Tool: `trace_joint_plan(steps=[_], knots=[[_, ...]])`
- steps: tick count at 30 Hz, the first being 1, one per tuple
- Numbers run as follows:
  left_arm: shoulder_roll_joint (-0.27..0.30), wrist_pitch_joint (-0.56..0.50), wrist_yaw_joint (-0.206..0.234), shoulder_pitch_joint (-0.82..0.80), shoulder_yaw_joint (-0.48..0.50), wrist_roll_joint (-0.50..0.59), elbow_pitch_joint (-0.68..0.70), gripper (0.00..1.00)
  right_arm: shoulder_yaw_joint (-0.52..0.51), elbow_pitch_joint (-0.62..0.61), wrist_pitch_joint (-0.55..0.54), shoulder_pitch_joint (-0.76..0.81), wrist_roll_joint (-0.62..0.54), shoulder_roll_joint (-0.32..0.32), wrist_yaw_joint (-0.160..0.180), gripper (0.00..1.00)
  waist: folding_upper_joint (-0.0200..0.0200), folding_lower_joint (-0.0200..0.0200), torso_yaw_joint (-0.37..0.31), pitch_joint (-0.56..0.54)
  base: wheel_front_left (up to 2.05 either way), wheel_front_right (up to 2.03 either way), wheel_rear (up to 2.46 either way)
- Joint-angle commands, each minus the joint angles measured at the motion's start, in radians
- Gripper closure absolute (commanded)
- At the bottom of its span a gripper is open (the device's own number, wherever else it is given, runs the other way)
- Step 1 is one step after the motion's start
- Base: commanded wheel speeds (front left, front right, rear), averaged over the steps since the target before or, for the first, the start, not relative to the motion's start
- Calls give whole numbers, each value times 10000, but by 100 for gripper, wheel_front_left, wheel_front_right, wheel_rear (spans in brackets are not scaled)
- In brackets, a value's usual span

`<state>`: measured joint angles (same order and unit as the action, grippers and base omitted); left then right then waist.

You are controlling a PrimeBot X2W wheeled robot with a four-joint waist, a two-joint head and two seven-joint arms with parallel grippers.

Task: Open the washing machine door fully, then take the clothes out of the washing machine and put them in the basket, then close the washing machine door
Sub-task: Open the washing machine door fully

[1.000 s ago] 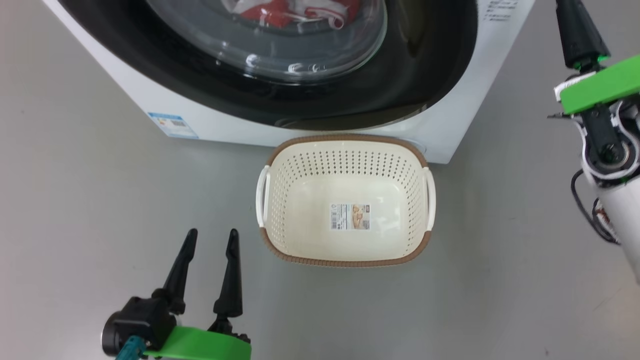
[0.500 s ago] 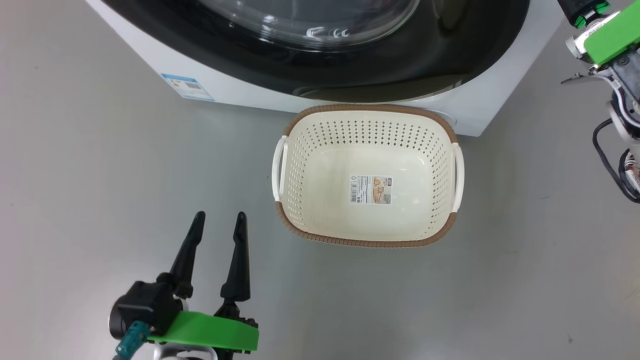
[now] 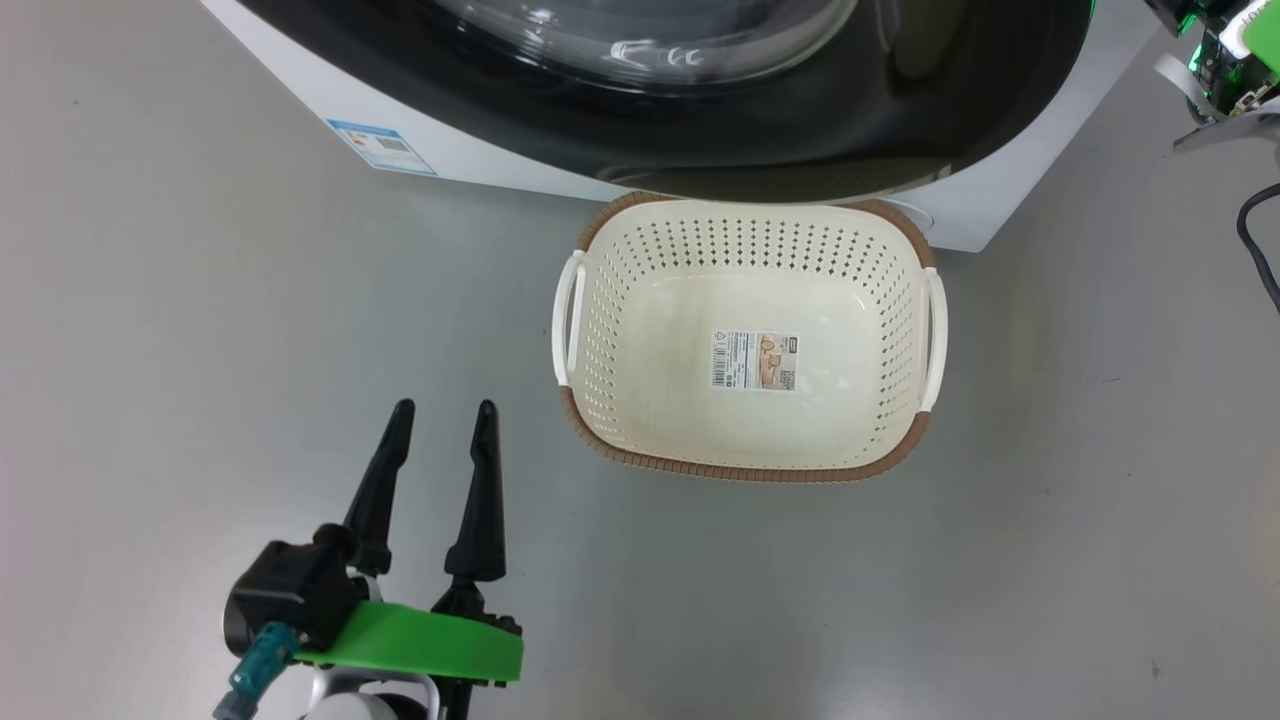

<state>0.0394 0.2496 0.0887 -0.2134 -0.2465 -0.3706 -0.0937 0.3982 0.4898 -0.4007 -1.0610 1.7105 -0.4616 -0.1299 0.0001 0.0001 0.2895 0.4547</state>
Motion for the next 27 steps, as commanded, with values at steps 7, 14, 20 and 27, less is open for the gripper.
trace_joint_plan(steps=[7,14,20,27], knots=[[108,122,65,-23,298,-71,188,0,-136,-246,-971,424,184,417,-8,100,-1,0,10,-321,0,0,0],[108,122,-42,262,355,67,91,0,-340,-300,-1442,1070,61,782,-8,100,-1,0,-86,-950,0,0,0],[108,122,-108,490,390,139,46,0,-489,-465,-1845,1585,-64,1066,-8,100,-1,0,-173,-1356,0,0,0],[108,122,-213,715,398,192,33,0,-618,-683,-2229,2284,-249,1367,-8,100,-1,0,-296,-1744,0,0,0]])
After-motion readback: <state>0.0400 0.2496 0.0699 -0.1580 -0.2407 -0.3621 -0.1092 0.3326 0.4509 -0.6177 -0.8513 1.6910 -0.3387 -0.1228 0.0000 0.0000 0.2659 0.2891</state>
